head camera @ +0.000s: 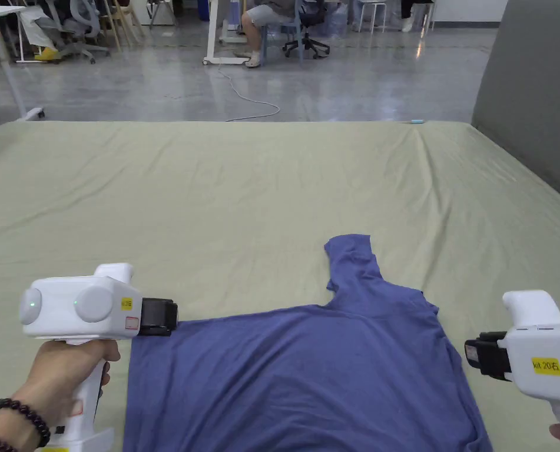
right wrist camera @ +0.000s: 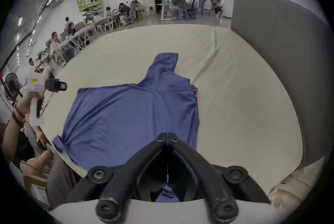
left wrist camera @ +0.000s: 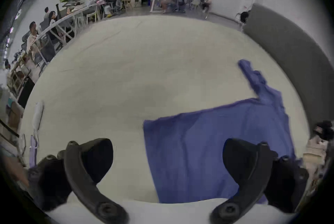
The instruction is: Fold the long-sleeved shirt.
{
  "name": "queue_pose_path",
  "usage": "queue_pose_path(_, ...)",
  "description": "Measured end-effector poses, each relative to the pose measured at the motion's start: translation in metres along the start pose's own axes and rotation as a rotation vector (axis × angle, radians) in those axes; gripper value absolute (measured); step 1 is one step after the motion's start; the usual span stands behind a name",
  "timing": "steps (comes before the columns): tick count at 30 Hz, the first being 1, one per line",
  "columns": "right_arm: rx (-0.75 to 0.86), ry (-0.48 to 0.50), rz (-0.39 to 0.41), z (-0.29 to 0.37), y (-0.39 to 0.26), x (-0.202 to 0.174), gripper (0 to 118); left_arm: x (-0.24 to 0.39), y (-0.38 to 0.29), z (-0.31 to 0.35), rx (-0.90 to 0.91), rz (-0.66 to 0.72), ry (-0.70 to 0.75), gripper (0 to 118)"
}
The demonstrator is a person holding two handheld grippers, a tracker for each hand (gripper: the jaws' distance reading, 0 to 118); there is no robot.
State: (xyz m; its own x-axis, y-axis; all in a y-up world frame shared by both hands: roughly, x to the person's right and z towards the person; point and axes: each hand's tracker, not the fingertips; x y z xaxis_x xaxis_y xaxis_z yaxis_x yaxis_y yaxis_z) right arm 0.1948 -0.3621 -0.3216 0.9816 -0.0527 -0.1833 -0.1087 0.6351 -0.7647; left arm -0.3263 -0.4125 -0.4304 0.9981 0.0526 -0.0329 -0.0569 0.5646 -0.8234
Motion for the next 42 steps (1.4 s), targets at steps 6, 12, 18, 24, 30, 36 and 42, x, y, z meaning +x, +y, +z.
queue_pose_path(6,-0.043,-0.010,-0.019,-0.010,-0.011,0.011,0,-0.006,0.008,-0.084,-0.160,0.040,0.069,118)
queue_pose_path(12,-0.069,-0.042,-0.038,-0.021,-0.008,0.026,0,0.005,-0.010,-0.088,-0.144,0.003,0.121,55)
queue_pose_path(18,-0.061,-0.048,0.004,-0.045,0.038,0.032,0,0.014,-0.002,-0.037,-0.050,-0.001,-0.051,0)
queue_pose_path(24,-0.082,0.012,0.107,-0.105,0.127,0.016,72,0.014,0.000,0.004,-0.004,-0.046,-0.090,0)
queue_pose_path(30,-0.257,0.064,0.158,-0.206,0.157,-0.022,74,0.010,0.005,0.004,-0.004,-0.041,-0.113,0)
queue_pose_path(36,-0.313,-0.097,0.181,-0.287,0.140,-0.046,28,0.008,0.008,-0.010,-0.019,-0.037,-0.116,0)
queue_pose_path(42,-0.291,-0.063,0.143,-0.279,0.136,-0.046,0,0.010,0.010,-0.001,-0.011,-0.035,-0.121,0)
